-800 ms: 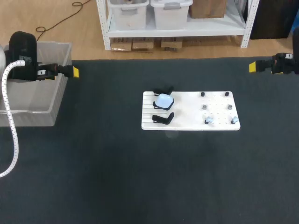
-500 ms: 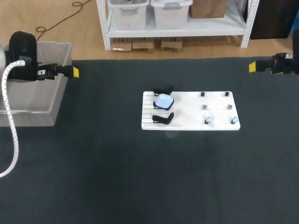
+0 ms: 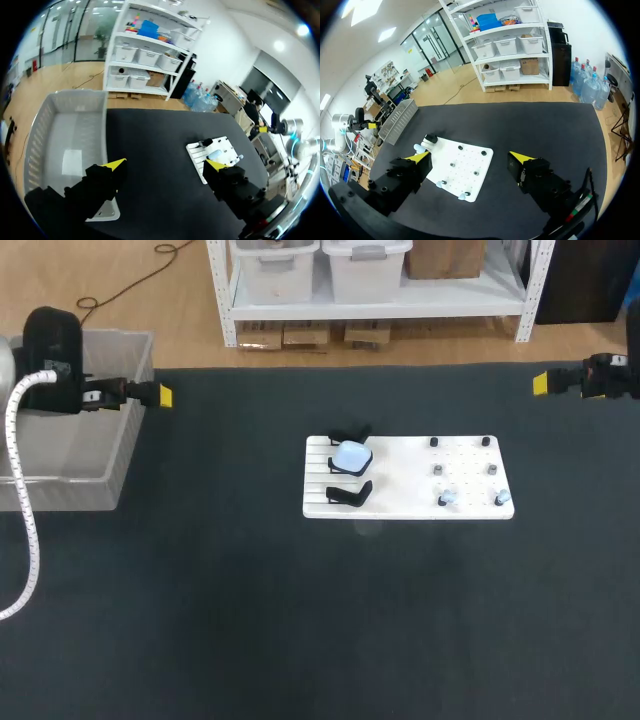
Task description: Pick up each earbud case from the left stands, insert the matching earbuds, close the lid, and place the case in the box.
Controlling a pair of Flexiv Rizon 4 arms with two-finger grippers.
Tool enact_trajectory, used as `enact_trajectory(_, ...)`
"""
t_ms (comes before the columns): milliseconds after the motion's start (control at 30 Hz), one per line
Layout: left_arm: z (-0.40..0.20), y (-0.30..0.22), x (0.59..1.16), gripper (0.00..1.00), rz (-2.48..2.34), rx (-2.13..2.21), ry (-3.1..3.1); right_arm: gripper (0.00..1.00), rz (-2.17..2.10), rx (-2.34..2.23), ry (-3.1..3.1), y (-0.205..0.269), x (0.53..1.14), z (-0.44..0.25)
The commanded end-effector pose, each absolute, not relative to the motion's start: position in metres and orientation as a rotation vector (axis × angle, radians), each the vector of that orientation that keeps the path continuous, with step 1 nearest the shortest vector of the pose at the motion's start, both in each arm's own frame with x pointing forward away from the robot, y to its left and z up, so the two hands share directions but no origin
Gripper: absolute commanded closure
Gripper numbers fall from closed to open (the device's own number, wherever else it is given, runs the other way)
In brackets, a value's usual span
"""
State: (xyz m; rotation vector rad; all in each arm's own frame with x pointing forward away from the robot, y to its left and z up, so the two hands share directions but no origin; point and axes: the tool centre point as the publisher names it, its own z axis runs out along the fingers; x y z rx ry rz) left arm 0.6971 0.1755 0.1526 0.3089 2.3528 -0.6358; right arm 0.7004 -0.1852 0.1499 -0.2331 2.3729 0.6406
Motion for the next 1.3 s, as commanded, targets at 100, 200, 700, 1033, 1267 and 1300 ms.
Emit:
enact_trajectory(100, 0.161, 0.167, 0.702, 0.0, -0.718, 0.45, 2.29, 0.0, 0.642, -0.234, 2.373, -0.186, 0.7, 0.15)
enact_trajectory(200, 0.164, 0.16, 0.705, 0.0, -0.733, 0.549, 2.254, 0.0, 0.642, -0.234, 2.373, -0.186, 0.7, 0.15)
enact_trajectory(700, 0.16, 0.114, 0.731, 0.0, -0.711, 1.179, 2.056, 0.0, 0.642, -0.234, 2.373, -0.186, 0.7, 0.15)
enact_trajectory(1033, 0.141, 0.07, 0.747, 0.0, -0.711, 1.438, 1.893, 0.0, 0.642, -0.234, 2.373, -0.186, 0.7, 0.15)
enact_trajectory(1267, 0.131, 0.035, 0.75, 0.0, -0.744, 1.573, 1.734, 0.0, 0.642, -0.234, 2.373, -0.186, 0.7, 0.15)
enact_trajectory(1300, 0.13, 0.03, 0.749, 0.0, -0.749, 1.586, 1.714, 0.0, 0.642, -0.234, 2.373, -0.186, 0.7, 0.15)
